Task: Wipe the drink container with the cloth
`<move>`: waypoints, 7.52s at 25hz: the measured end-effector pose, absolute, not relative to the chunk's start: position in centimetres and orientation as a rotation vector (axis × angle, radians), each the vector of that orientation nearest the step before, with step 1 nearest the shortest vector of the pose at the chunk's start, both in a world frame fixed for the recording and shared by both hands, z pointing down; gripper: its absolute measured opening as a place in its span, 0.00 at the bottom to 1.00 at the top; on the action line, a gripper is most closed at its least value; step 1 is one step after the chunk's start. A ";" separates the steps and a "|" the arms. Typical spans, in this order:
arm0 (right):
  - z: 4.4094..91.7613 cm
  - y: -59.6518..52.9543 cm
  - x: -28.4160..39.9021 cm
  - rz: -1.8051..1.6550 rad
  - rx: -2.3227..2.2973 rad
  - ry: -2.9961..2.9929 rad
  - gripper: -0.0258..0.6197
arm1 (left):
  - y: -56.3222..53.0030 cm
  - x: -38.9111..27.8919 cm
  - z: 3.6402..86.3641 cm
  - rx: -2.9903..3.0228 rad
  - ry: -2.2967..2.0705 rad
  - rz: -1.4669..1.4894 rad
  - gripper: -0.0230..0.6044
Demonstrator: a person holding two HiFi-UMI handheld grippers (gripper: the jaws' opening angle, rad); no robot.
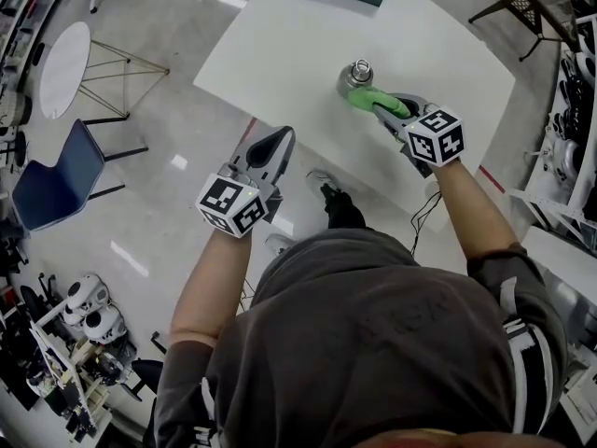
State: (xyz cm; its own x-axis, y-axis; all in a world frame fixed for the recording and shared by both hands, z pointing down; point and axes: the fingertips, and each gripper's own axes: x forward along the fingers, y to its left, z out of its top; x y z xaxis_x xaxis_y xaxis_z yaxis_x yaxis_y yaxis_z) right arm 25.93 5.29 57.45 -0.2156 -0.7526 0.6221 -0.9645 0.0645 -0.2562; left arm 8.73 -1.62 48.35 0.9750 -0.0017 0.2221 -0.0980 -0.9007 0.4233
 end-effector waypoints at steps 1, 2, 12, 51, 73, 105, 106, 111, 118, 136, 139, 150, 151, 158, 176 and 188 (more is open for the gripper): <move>57.8 5.2 26.0 0.929 1.720 -2.022 0.16 | -1.6 8.8 48.6 2.674 -0.072 0.304 0.04; 58.2 5.2 26.1 0.941 1.718 -2.020 0.16 | -1.6 8.8 48.8 2.670 -0.071 0.308 0.04; 62.7 4.4 26.2 1.024 1.671 -1.956 0.16 | -2.8 9.2 50.4 2.644 -0.059 0.351 0.04; 62.5 4.6 31.7 1.031 1.644 -1.990 0.16 | -4.5 19.3 51.0 2.652 0.019 0.404 0.04; 58.3 0.5 34.0 1.162 1.728 -2.153 0.16 | -7.2 22.0 51.7 2.630 0.039 0.404 0.04; 58.7 -5.2 32.6 1.538 1.078 -2.392 0.16 | -11.4 22.0 53.3 2.648 0.178 0.379 0.04; 58.7 -5.5 32.5 1.559 1.021 -2.399 0.16 | -11.6 22.2 53.3 2.649 0.195 0.378 0.04; 59.1 -6.3 31.4 1.659 0.777 -2.414 0.16 | -12.6 23.3 53.6 2.633 0.257 0.378 0.04; 62.4 -5.8 30.5 1.658 0.638 -2.281 0.16 | -13.1 24.4 54.6 2.611 0.290 0.387 0.04; 58.9 -6.5 31.2 1.029 0.438 -2.143 0.16 | -13.5 22.2 53.0 2.668 0.214 0.352 0.04; 58.3 -7.6 29.8 1.004 0.211 -2.071 0.16 | -14.2 20.9 52.6 2.670 0.174 0.331 0.04; 62.2 -6.7 24.9 0.970 -0.214 -1.761 0.16 | -14.8 17.3 53.0 2.668 0.020 0.292 0.04; 62.9 -6.7 24.7 0.977 -0.218 -1.742 0.16 | -15.0 17.0 52.9 2.667 0.012 0.296 0.04; 63.3 -9.3 24.3 0.947 0.050 -1.857 0.16 | -15.6 15.0 52.4 2.669 -0.040 0.343 0.04; 48.7 -7.8 21.7 1.166 1.921 -2.178 0.16 | -17.5 16.1 48.8 2.699 0.470 0.333 0.04; 57.5 -3.6 20.7 1.460 2.908 -1.655 0.16 | -15.8 12.8 50.4 2.623 0.768 0.428 0.04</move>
